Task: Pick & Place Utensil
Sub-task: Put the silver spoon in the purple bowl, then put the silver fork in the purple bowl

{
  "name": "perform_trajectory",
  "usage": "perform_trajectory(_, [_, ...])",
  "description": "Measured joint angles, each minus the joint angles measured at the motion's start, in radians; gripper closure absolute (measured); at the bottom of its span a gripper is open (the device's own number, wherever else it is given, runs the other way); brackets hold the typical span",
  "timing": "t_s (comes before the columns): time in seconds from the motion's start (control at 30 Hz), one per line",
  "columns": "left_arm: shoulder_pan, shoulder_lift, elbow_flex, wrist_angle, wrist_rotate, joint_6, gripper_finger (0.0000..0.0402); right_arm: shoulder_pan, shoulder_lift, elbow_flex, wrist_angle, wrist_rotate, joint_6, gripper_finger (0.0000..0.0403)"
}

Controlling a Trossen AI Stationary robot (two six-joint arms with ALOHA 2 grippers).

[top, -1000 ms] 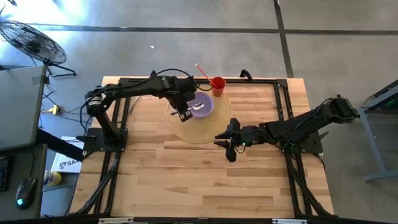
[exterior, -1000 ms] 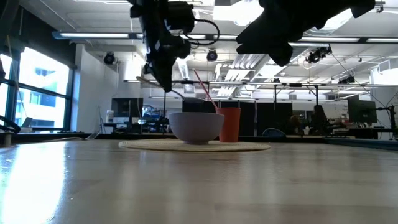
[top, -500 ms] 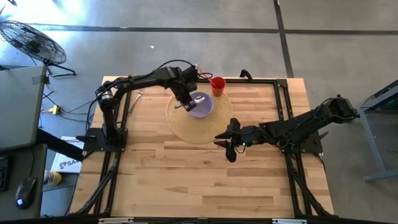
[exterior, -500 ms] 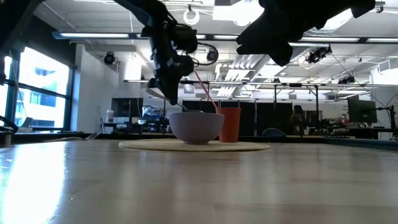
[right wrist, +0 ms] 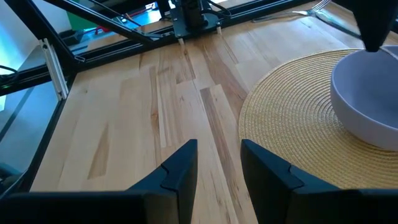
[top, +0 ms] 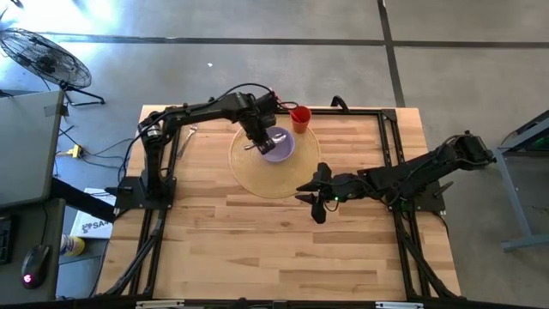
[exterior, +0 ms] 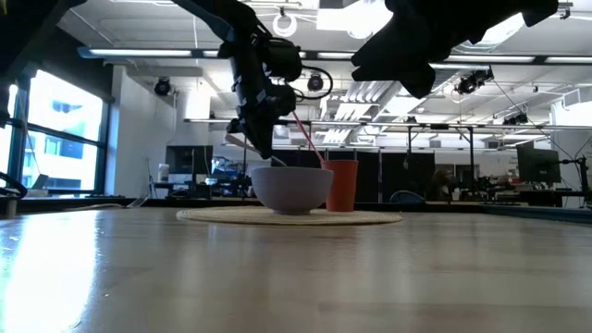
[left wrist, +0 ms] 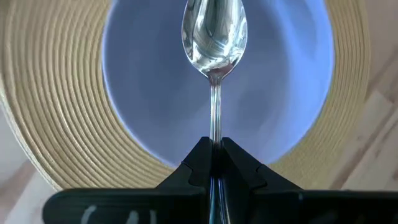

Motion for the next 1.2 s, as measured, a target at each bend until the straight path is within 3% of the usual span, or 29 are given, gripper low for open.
perform_trajectory(0.6, [-0.001, 0.101, -0.001, 0.05, 0.023, 0.037, 0.0386, 0.0, 0.0, 0.0, -0.004, -0.006, 0.0, 0.0286])
perform_trajectory(1.07, [-0.001, 0.101, 0.016, 0.052, 0.059, 0.048, 0.0322, 0.0, 0.0, 0.0, -0.005, -0.007, 0.0, 0.0286])
perform_trajectory(1.2, [-0.001, 0.095, 0.088, -0.017, 0.046, 0.06, 0.031, 0.0, 0.0, 0.0, -0.006, -0.008, 0.0, 0.0286])
